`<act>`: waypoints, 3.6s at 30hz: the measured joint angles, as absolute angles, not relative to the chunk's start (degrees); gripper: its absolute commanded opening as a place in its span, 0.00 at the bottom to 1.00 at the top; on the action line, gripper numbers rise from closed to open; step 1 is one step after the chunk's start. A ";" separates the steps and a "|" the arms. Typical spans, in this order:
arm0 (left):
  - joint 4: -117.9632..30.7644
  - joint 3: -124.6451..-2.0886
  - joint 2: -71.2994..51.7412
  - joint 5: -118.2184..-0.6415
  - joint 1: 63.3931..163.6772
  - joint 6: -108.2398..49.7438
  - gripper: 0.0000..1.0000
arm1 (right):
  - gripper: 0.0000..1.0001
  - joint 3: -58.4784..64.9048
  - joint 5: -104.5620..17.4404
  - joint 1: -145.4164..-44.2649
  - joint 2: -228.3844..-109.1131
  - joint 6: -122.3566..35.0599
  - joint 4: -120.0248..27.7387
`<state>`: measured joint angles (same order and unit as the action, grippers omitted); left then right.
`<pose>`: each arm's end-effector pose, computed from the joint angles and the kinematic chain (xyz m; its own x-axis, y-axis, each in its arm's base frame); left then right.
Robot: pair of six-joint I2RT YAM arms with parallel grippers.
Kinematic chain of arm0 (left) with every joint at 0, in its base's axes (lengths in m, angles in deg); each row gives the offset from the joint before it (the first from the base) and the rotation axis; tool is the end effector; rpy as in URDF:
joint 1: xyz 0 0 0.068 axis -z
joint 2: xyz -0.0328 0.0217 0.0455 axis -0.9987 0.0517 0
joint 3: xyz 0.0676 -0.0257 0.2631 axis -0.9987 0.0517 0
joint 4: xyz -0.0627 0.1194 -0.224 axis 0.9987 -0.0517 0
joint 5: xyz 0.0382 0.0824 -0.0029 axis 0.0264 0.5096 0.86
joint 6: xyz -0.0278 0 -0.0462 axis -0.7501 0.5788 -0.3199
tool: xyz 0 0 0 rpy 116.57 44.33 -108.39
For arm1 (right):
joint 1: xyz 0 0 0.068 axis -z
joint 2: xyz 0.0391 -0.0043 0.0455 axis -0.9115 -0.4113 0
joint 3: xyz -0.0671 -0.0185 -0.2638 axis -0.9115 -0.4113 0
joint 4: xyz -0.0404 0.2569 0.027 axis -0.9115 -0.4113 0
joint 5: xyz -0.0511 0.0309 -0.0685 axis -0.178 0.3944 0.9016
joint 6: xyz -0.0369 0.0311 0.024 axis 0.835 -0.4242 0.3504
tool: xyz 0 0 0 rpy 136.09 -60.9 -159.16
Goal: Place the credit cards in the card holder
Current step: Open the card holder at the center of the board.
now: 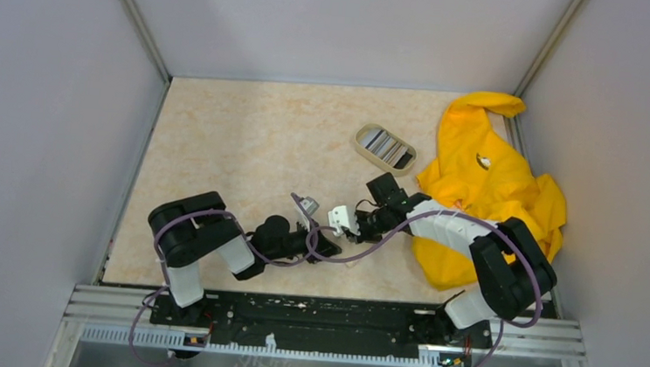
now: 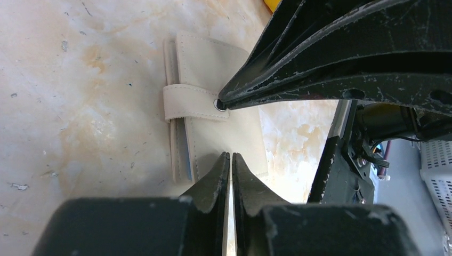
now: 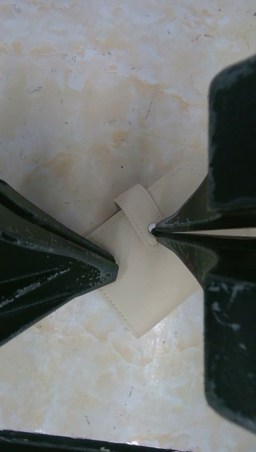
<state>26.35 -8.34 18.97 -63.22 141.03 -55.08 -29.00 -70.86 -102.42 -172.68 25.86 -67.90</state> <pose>0.1482 -0.2166 0.0999 -0.6732 -0.0842 -0.7346 0.6304 0.4539 -0.6298 0.2005 0.1751 0.1661 0.2842 -0.6967 -0.6587 -0.9573 -0.2446 -0.1543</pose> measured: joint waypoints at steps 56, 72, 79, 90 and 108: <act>30.09 -8.08 21.40 -62.06 141.03 -56.17 0.08 | 0.00 -25.79 -64.52 -106.51 -174.30 20.90 -69.10; 30.85 -8.41 22.19 -61.08 141.03 -56.89 0.14 | 0.00 -25.83 -61.13 -103.60 -170.91 17.89 -67.57; 29.50 -8.30 20.20 -62.44 141.03 -56.83 0.48 | 0.00 -25.81 -63.62 -101.74 -170.91 13.91 -67.44; 12.05 -7.67 1.60 -59.53 141.03 -52.56 0.63 | 0.00 -25.81 -68.19 -97.40 -169.40 8.25 -66.69; 1.32 -11.99 5.60 -56.21 141.06 -56.26 0.52 | 0.00 -25.81 -69.77 -97.05 -169.40 6.85 -66.15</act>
<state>1.32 -11.99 5.60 -56.21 141.06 -56.26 -25.81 -69.77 -97.05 -169.40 6.85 -66.15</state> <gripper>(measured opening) 0.543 0.006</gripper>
